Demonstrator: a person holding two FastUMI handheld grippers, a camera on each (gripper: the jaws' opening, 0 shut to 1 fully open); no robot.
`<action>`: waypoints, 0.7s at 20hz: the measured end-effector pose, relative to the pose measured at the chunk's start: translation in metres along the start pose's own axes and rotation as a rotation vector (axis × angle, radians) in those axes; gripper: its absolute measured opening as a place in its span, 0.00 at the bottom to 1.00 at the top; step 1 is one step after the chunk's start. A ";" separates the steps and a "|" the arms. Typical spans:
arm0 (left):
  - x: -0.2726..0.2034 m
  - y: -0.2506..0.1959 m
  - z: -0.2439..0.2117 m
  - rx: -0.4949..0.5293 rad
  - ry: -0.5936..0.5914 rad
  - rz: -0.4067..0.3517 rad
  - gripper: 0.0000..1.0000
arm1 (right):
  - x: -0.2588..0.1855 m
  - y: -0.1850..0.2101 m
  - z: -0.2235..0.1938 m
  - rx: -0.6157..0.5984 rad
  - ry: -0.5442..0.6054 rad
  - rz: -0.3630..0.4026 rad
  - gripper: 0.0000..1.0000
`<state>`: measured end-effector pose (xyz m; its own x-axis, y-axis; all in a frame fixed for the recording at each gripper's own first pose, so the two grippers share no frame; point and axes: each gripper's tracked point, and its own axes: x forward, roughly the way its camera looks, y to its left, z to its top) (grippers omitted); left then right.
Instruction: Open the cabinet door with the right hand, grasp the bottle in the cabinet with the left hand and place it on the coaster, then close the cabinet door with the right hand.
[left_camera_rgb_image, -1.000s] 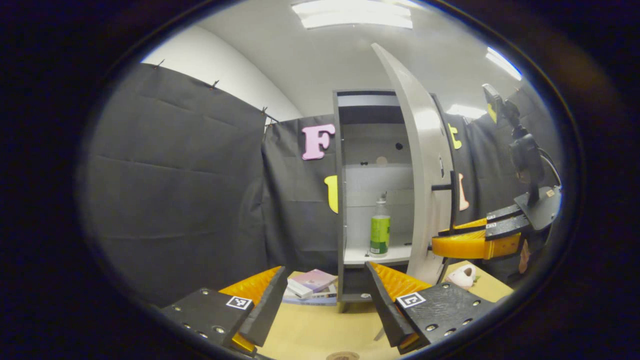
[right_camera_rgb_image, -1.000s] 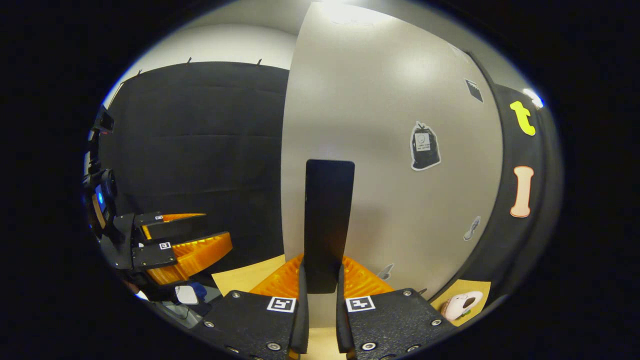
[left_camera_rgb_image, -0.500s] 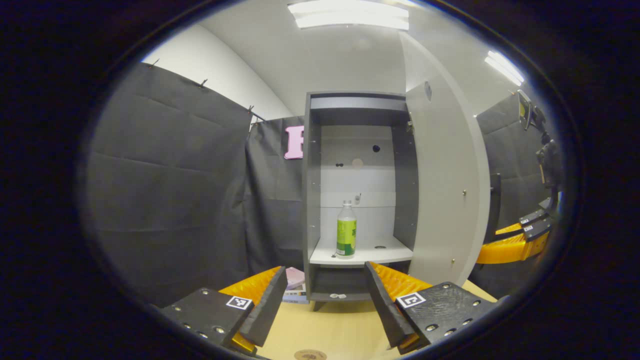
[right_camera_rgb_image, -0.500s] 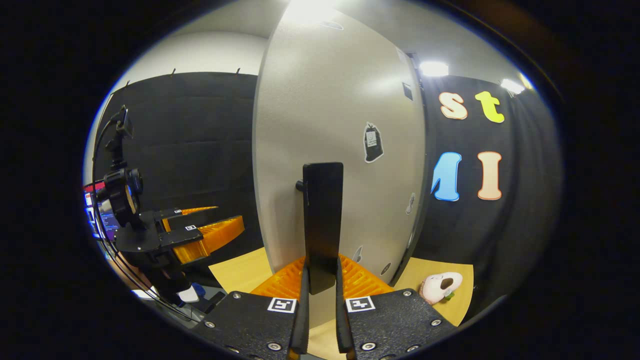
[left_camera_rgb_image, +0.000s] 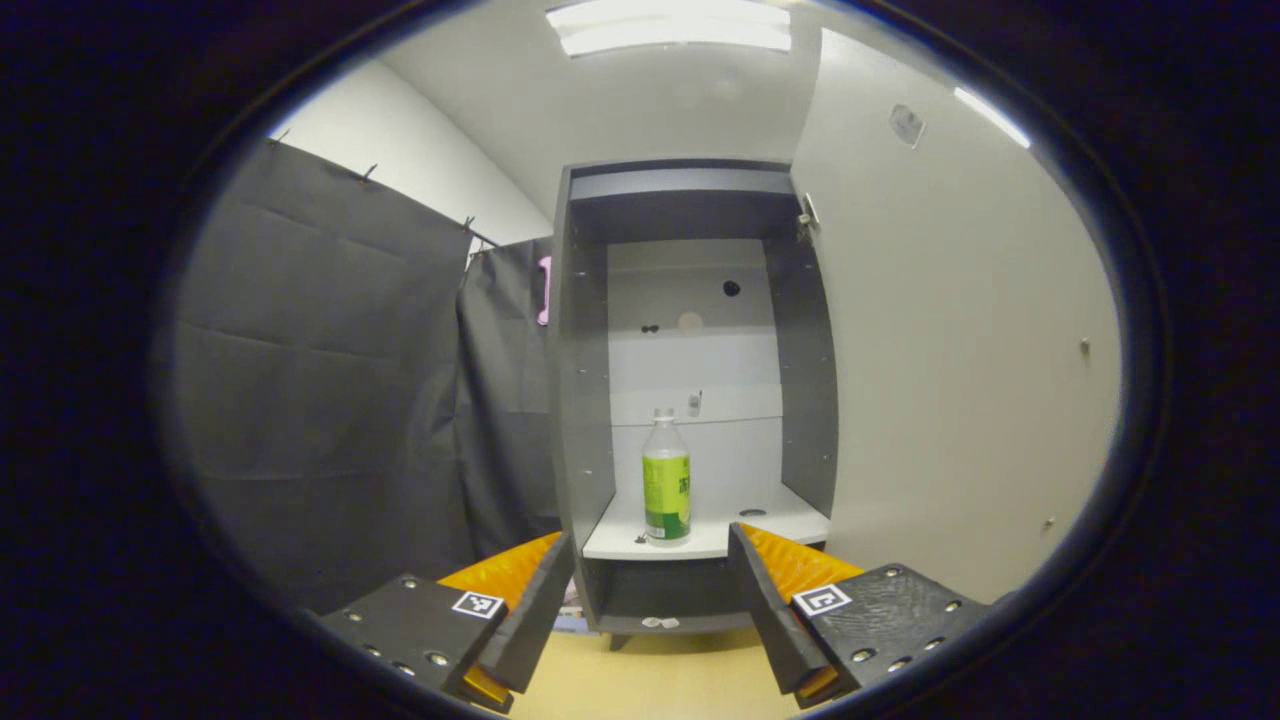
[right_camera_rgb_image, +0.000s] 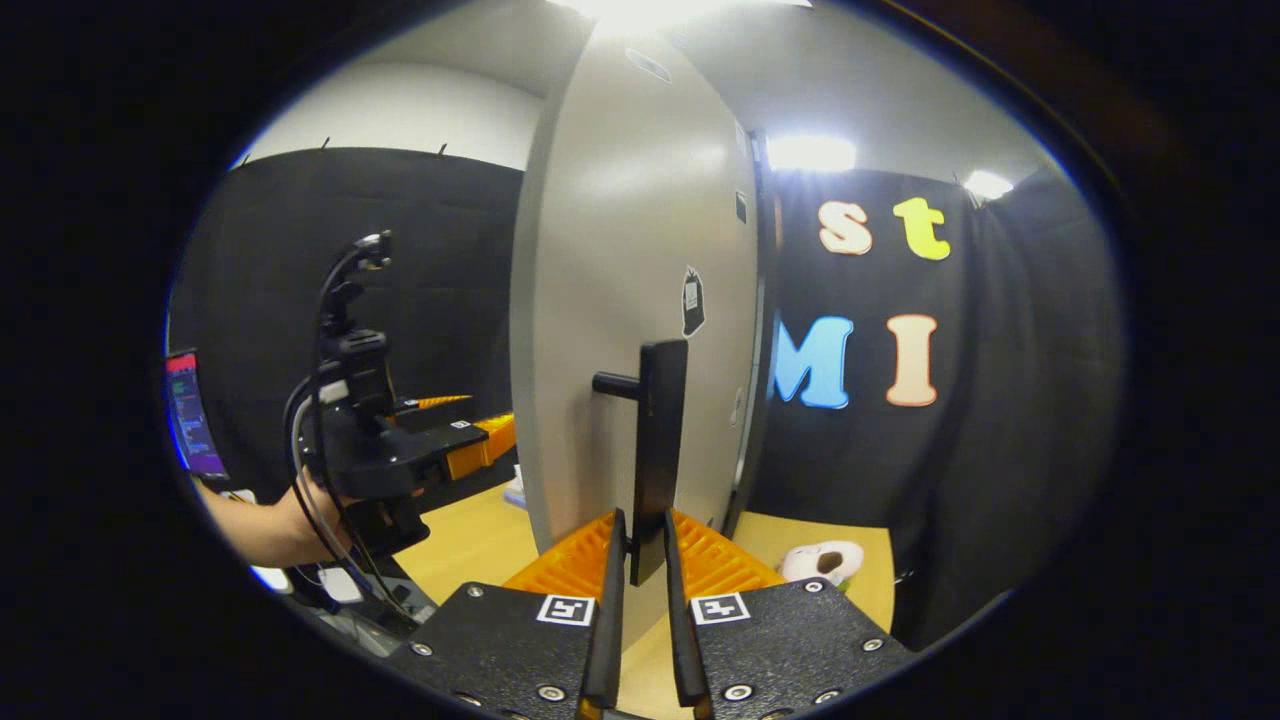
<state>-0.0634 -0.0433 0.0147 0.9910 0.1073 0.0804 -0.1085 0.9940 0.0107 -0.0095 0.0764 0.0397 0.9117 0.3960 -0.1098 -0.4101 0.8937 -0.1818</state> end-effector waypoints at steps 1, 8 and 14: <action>0.019 -0.004 -0.003 0.016 0.000 -0.016 0.89 | 0.000 -0.008 -0.003 -0.034 -0.001 -0.036 0.21; 0.139 -0.026 -0.027 0.027 0.005 -0.111 0.89 | -0.013 -0.028 -0.007 0.080 0.017 -0.235 0.20; 0.214 -0.037 -0.042 0.040 0.004 -0.155 0.89 | -0.021 -0.047 -0.008 0.088 0.001 -0.409 0.36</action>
<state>0.1564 -0.0565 -0.0107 0.9964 -0.0468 0.0709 0.0424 0.9972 0.0619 -0.0094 0.0243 0.0432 0.9989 0.0046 -0.0467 -0.0104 0.9920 -0.1260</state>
